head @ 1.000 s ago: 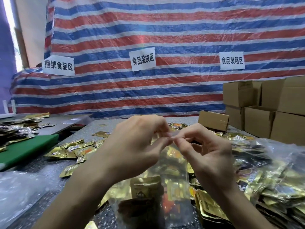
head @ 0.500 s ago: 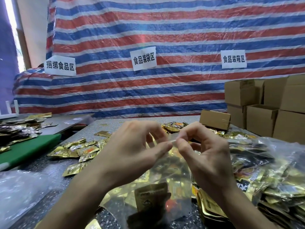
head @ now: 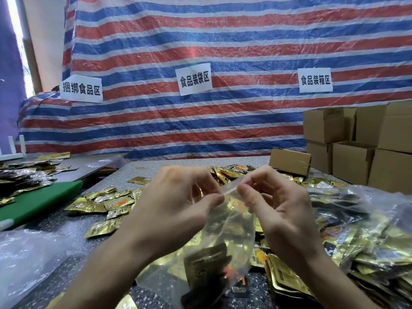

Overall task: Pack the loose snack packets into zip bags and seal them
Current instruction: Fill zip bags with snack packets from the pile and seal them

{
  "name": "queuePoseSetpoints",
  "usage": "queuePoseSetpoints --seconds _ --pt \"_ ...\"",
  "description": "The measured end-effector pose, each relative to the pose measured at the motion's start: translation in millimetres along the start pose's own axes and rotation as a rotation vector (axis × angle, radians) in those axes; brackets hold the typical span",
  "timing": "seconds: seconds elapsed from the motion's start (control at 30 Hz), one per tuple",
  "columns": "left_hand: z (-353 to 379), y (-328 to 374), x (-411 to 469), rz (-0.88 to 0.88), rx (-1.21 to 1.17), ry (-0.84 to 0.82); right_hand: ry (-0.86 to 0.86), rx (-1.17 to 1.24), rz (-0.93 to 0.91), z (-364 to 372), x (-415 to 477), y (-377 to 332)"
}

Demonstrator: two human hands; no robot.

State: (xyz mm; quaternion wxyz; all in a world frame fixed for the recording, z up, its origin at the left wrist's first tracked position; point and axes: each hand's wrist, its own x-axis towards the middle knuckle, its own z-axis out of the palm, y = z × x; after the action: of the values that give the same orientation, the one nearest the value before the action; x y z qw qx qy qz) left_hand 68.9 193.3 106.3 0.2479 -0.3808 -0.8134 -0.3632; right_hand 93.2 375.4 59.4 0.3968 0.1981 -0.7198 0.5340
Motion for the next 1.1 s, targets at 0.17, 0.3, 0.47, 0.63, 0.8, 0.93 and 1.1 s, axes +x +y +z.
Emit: queuePoseSetpoints --seconds 0.17,0.3,0.47,0.63,0.8,0.93,1.1 --pt "4 4 -4 0.011 0.022 0.084 0.037 0.002 0.013 0 -1 -4" --pt "-2 9 -11 -0.018 0.002 0.033 0.049 0.047 0.032 -3 -1 -4" --pt "-10 4 -28 -0.030 0.049 0.057 0.193 0.123 0.096 -23 6 1" --pt "-17 2 -34 -0.086 0.095 0.041 0.115 0.107 0.049 -20 1 -7" --pt "-13 15 -18 -0.083 0.093 -0.025 0.070 0.087 -0.010 -12 -1 -19" --pt "-2 33 4 0.014 0.053 0.008 0.041 0.067 -0.051 -5 -2 -25" --pt "4 36 11 0.045 0.032 0.063 0.058 0.022 -0.057 -7 -3 -28"
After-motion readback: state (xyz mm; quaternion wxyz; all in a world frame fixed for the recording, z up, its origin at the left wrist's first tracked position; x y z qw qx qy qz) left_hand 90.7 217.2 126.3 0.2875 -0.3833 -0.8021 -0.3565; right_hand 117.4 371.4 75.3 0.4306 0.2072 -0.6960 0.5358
